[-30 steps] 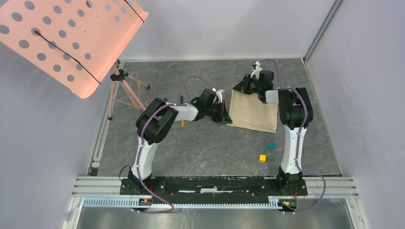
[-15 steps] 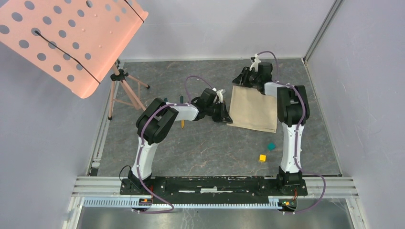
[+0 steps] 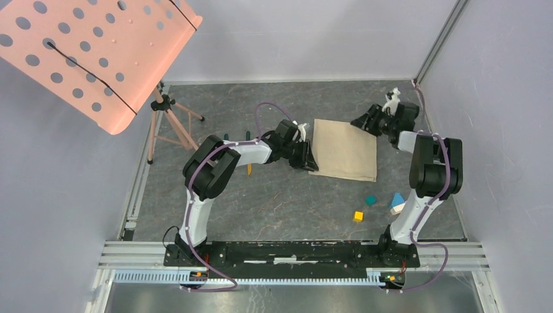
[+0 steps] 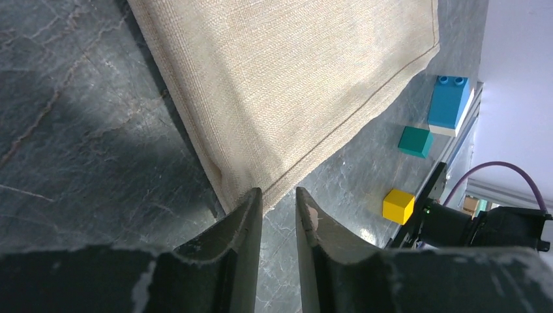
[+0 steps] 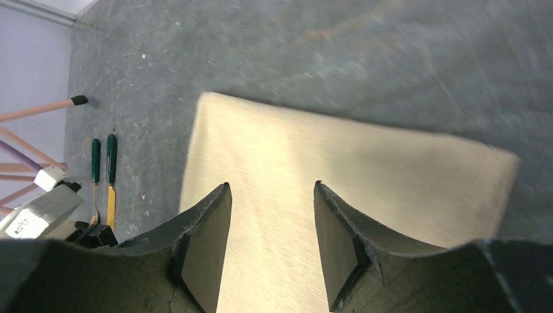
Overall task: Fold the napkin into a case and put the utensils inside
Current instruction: Smooth out the square-folded napkin at the center of the board.
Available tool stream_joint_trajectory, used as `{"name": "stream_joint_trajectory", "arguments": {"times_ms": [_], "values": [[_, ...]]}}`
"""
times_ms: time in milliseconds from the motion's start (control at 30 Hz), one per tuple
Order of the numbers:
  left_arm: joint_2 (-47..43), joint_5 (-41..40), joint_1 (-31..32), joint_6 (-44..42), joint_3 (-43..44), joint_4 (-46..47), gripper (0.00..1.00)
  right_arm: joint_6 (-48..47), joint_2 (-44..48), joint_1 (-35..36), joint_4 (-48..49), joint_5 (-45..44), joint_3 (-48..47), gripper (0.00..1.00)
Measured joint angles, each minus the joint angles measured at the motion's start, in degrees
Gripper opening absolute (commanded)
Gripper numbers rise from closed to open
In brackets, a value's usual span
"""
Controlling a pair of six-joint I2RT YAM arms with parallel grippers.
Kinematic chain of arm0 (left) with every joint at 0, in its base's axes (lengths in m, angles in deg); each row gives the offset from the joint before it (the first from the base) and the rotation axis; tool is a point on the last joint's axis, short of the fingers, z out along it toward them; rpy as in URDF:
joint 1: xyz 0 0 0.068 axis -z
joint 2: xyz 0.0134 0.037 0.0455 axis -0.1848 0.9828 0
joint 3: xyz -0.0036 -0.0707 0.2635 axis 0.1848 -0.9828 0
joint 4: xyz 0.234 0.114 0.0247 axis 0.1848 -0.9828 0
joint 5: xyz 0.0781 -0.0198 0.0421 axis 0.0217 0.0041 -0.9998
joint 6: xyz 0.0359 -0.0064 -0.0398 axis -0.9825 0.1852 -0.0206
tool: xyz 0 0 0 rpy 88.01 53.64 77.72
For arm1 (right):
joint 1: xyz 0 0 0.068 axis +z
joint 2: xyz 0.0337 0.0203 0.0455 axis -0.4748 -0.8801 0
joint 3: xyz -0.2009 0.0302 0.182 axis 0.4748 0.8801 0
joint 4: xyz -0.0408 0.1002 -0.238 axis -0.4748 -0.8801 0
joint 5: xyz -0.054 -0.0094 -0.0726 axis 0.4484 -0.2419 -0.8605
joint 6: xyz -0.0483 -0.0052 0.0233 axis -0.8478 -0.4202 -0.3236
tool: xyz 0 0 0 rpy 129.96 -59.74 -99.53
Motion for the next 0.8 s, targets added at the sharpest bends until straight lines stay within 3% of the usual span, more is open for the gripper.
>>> {"name": "stream_joint_trajectory", "arguments": {"times_ms": [267,633,800], "values": [[0.28,0.13,0.11,1.11,4.07,-5.75,0.35,3.87,-5.57,-4.68,3.34,7.08,2.25,0.55],[13.88,-4.66,-0.72,1.57,36.96,-12.76,0.31,7.45,-9.77,-5.68,10.01,10.4,1.05,0.52],[20.57,-4.87,-3.34,4.35,44.83,-12.79,0.3,8.79,-12.52,-6.58,11.61,11.26,-1.36,0.52]]}}
